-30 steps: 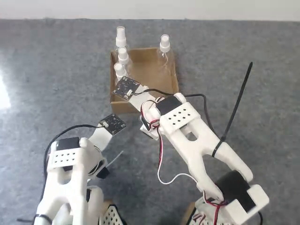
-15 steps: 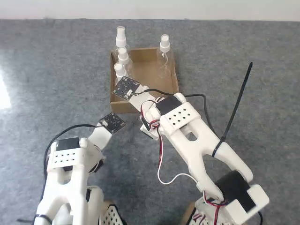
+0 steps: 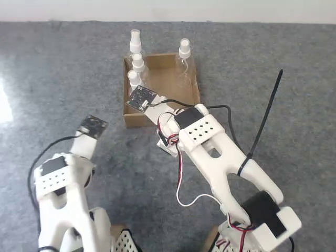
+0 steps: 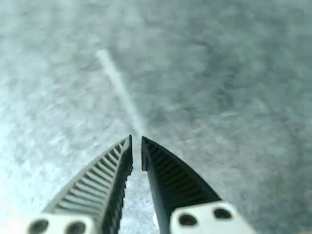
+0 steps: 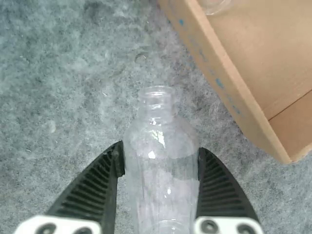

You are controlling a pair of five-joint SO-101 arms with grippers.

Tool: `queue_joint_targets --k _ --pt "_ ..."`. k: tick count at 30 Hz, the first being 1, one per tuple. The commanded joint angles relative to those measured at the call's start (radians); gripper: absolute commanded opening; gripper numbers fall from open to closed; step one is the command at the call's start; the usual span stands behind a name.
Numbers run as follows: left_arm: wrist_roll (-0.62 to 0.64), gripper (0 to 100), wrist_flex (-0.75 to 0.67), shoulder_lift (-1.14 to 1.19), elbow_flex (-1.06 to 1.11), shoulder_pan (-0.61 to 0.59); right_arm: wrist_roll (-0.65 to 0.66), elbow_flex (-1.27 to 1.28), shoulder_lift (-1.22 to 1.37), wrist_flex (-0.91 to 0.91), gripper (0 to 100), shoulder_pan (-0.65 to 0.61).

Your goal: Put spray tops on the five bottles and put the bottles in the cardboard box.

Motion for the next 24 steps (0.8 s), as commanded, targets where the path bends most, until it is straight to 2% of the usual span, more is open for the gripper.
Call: queue_joint_targets --k 1,10,16,20,24 --pt "0.091 3 -0.020 0.003 -0.088 -0.066 -0.006 -0.005 -0.053 -0.015 8.4 0.018" --pt "0.229 4 -0.012 0.003 -0.142 -0.120 -0.005 0.011 -0.054 -0.027 8.4 0.016" --pt "0.226 22 0.186 0.002 -0.226 -0.121 -0.005 0.017 -0.054 -0.036 8.4 0.016" --pt "0.176 23 0.276 0.002 -0.277 -0.115 -0.003 0.018 -0.054 -0.038 8.5 0.016" --pt "0.149 22 0.282 0.003 -0.262 -0.115 -0.003 0.018 -0.054 -0.038 8.5 0.016"
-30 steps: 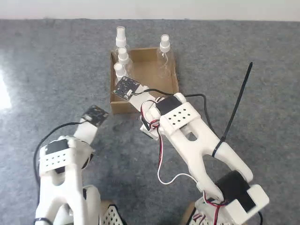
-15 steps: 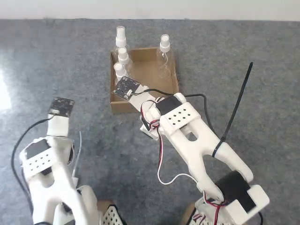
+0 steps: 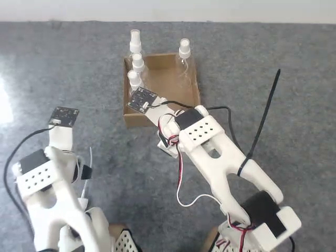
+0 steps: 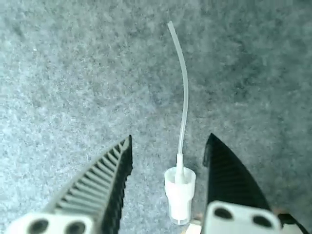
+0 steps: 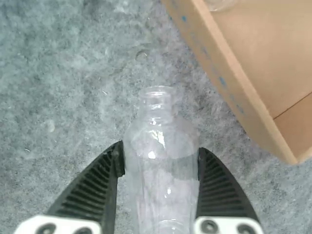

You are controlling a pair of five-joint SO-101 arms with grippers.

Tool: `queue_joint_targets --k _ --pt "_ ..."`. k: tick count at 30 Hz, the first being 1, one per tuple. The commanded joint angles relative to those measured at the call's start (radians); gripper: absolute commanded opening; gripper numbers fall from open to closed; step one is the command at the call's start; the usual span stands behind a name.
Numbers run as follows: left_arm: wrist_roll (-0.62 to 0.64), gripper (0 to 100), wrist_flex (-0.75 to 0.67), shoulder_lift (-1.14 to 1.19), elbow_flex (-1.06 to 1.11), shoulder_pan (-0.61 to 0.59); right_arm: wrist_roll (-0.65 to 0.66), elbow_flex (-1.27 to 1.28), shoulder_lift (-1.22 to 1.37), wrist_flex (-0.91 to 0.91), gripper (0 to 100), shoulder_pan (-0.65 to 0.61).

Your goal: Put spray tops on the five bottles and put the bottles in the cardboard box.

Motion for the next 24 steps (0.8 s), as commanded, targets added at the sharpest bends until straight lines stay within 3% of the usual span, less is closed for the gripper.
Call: queue_joint_targets --k 1,10,24 --pt "-0.020 20 0.017 0.003 -0.027 0.003 -0.003 -0.006 -0.054 -0.019 8.6 0.016" --pt "-0.015 15 -0.126 0.005 0.157 0.086 -0.003 -0.006 -0.054 -0.019 8.6 0.016" --pt "0.074 15 -0.175 0.072 0.147 0.086 -0.003 -0.005 -0.054 -0.019 8.7 0.015"
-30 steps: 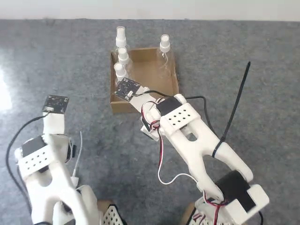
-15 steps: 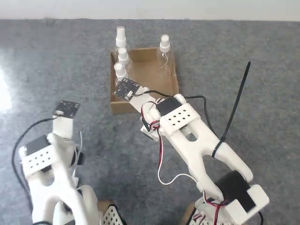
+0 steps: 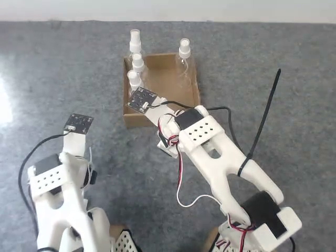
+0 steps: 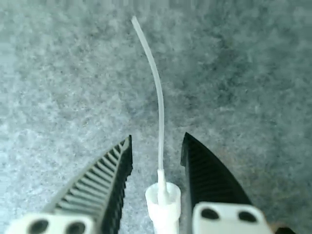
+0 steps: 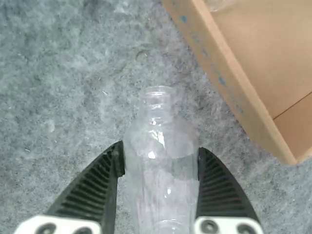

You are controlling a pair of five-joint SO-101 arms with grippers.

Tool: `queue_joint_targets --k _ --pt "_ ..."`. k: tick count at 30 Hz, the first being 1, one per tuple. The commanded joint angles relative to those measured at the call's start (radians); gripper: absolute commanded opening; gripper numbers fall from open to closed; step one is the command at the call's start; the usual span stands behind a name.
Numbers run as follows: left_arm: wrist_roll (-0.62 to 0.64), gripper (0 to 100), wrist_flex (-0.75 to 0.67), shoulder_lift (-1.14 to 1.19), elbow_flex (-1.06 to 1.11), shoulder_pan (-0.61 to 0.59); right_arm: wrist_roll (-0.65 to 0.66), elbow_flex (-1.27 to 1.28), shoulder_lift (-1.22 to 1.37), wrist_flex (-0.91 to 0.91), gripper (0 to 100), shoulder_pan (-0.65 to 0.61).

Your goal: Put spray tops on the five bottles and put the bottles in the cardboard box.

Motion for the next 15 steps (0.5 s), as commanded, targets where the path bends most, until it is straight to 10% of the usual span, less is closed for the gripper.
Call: queue_joint_targets --k 1,15 --pt "0.055 15 -0.043 0.112 -0.028 0.006 -0.003 -0.005 -0.054 -0.019 8.7 0.015" --pt "0.071 3 -0.078 0.379 -0.148 0.009 -0.003 -0.005 -0.054 -0.019 8.7 0.015"
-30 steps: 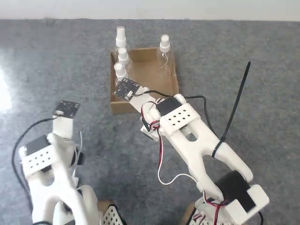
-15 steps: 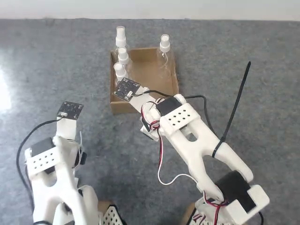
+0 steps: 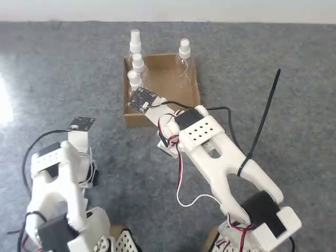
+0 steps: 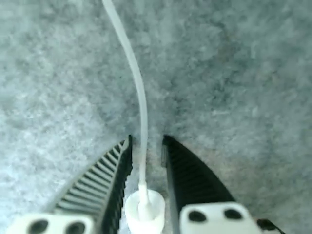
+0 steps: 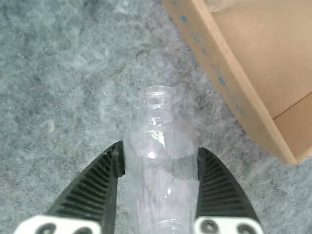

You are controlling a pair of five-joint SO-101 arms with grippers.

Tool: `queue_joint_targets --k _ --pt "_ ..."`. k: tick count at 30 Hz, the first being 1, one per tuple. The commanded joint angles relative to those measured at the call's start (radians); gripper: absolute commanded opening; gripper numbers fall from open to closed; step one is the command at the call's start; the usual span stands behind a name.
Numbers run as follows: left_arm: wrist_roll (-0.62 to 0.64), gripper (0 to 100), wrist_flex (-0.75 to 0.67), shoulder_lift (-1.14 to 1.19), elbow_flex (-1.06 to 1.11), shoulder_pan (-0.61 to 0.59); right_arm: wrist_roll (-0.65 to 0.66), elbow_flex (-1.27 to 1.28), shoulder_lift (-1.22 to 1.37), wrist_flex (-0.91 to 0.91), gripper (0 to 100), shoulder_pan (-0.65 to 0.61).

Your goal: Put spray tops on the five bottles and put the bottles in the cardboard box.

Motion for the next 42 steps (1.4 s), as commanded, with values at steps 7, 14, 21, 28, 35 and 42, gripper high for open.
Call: queue_joint_targets --k 7,14,21,28,35,42 --pt "0.038 1 0.115 0.009 -0.176 -0.011 -0.003 -0.005 -0.054 -0.019 8.7 0.015" --pt "0.094 1 0.218 0.014 -0.315 -0.009 -0.003 -0.005 -0.054 -0.019 8.7 0.016" --pt "0.164 1 0.152 0.014 -0.332 -0.009 -0.003 -0.005 -0.054 -0.019 8.7 0.016" --pt "0.262 1 0.060 0.014 -0.334 -0.028 -0.003 -0.005 -0.054 -0.019 8.7 0.016" --pt "0.310 1 -0.031 0.015 -0.354 -0.135 -0.003 -0.005 -0.054 -0.019 8.7 0.016" --pt "0.305 2 -0.092 0.015 -0.346 -0.278 -0.003 -0.005 -0.054 -0.019 8.7 0.016"
